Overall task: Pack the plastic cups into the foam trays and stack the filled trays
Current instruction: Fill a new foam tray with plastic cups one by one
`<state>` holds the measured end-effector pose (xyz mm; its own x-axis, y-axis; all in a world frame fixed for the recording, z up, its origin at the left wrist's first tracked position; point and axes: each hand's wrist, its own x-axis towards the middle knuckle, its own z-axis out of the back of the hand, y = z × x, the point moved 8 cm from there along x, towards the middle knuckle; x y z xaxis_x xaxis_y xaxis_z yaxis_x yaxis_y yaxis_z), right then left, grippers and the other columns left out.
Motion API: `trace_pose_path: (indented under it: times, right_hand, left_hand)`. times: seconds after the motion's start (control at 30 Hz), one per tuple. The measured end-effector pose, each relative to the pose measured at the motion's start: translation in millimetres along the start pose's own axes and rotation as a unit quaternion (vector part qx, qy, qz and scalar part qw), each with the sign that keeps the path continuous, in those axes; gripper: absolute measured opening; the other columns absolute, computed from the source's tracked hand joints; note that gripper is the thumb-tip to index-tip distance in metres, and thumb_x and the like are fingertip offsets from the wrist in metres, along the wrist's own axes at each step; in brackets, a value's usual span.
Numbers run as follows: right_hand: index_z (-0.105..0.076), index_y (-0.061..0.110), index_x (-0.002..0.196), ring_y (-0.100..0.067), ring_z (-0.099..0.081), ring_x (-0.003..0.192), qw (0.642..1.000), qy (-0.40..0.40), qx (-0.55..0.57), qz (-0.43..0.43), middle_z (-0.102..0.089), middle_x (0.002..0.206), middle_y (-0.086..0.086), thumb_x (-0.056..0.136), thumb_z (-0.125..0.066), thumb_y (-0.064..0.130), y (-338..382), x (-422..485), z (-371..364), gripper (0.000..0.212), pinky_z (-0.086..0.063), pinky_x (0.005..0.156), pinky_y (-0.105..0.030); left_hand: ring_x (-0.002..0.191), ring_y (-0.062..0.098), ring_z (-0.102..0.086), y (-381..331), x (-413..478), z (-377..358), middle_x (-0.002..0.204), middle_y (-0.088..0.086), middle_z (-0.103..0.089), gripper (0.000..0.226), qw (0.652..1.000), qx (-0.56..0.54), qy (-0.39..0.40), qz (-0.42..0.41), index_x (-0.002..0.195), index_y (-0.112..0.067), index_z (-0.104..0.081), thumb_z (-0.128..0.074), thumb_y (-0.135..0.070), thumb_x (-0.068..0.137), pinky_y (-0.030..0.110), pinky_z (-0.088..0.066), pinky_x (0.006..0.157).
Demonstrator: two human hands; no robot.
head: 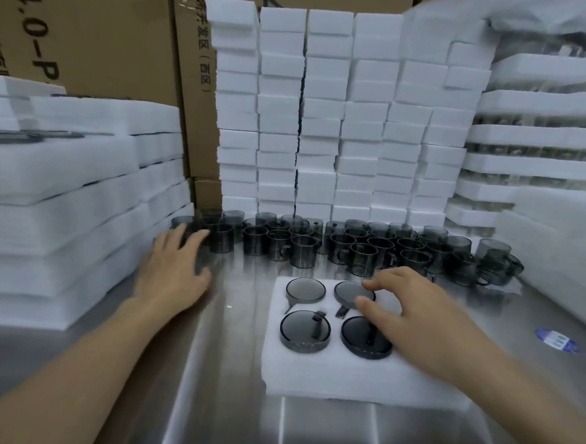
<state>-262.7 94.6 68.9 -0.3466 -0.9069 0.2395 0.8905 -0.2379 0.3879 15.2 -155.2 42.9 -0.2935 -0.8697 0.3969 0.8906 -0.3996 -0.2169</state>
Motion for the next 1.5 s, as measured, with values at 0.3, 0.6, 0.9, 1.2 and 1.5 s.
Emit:
trace_pose_path:
  times: [0.3, 0.6, 0.9, 1.2, 1.5]
  right_hand:
    - [-0.06, 0.042, 0.136, -0.011, -0.05, 0.133, 1.0, 0.005, 0.001, 0.002, -0.048, 0.144, 0.02, 0.091, -0.041, 0.07, 0, -2, -1, 0.056, -0.043, 0.112, -0.041]
    - [-0.06, 0.043, 0.136, -0.009, -0.051, 0.132, 1.0, -0.006, 0.01, 0.0, -0.049, 0.143, 0.023, 0.092, -0.043, 0.068, -2, -1, -1, 0.053, -0.044, 0.112, -0.041]
    - [-0.061, 0.046, 0.131, -0.008, -0.053, 0.129, 1.0, -0.024, 0.006, -0.013, -0.051, 0.139, 0.025, 0.094, -0.047, 0.066, -5, 0, 0, 0.044, -0.047, 0.106, -0.04]
    - [-0.055, 0.047, 0.134, -0.012, -0.054, 0.128, 0.999, -0.036, -0.012, -0.012, -0.052, 0.139, 0.024, 0.096, -0.048, 0.066, -3, -1, 1, 0.043, -0.049, 0.103, -0.042]
    - [-0.058, 0.045, 0.131, -0.015, -0.055, 0.127, 0.999, -0.029, -0.025, -0.013, -0.054, 0.139, 0.02, 0.098, -0.047, 0.064, -3, -1, -1, 0.04, -0.049, 0.102, -0.043]
  left_hand:
    - [0.126, 0.032, -0.046, 13, 4, 11, 0.128, 0.007, -0.053, 0.067, 0.994, 0.009, -0.11, 0.024, 0.15, -0.028, -0.05, -0.071, -0.048, 0.09, 0.047, -0.047, 0.094]
    - [0.133, 0.032, -0.056, 23, 9, -21, 0.156, 0.008, -0.05, 0.092, 0.973, -0.214, 0.011, 0.081, 0.162, -0.027, -0.036, -0.086, -0.037, 0.086, 0.042, -0.049, 0.103]
    - [0.102, -0.005, -0.063, -88, -13, -15, 0.12, -0.028, -0.061, 0.08, 0.951, -0.292, 0.037, -0.099, 0.145, -0.038, -0.056, -0.095, -0.045, 0.075, 0.004, -0.045, 0.089]
    - [0.125, 0.002, -0.054, -157, -68, 97, 0.126, -0.028, -0.056, 0.064, 0.85, -0.347, -0.272, -0.288, 0.134, -0.032, -0.059, -0.092, -0.018, 0.082, 0.02, -0.045, 0.101]
    - [0.125, 0.014, -0.056, -182, -98, 141, 0.127, -0.013, -0.058, 0.065, 0.8, -0.447, -0.297, -0.266, 0.131, -0.028, -0.06, -0.092, -0.007, 0.078, 0.011, -0.041, 0.096]
